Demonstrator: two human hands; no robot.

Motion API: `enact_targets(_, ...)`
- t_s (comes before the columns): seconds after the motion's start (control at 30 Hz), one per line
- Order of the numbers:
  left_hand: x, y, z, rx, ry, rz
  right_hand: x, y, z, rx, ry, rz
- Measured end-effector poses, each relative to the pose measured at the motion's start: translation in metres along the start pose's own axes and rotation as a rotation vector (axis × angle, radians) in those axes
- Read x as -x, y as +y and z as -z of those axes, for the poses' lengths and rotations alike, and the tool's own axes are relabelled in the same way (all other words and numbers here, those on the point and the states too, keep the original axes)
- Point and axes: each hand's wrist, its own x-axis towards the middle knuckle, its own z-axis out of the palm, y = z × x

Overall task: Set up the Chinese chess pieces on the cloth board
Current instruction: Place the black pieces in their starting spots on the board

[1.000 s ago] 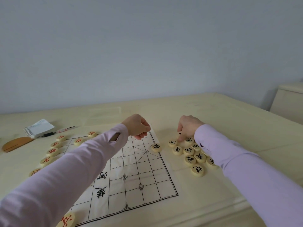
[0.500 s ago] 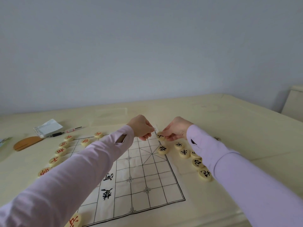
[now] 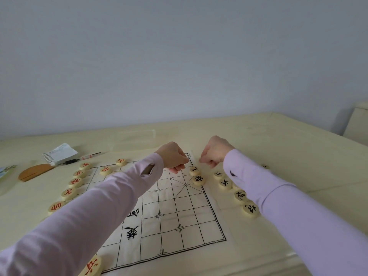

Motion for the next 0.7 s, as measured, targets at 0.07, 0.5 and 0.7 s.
enact_targets(0.07, 0.001, 0.003, -0.001, 0.009, 0.008, -0.033, 0.005, 0.006, 0.016, -0.043, 0.058, 0.004)
enact_targets(0.5, 0.006, 0.050, -0.042, 0.009, -0.080, -0.181, 0.063, 0.088, 0.083, 0.011, -0.007, -0.082)
enact_targets(0.7, 0.007, 0.057, -0.051, -0.010, -0.087, -0.185, 0.073, 0.105, 0.090, 0.076, -0.076, -0.066)
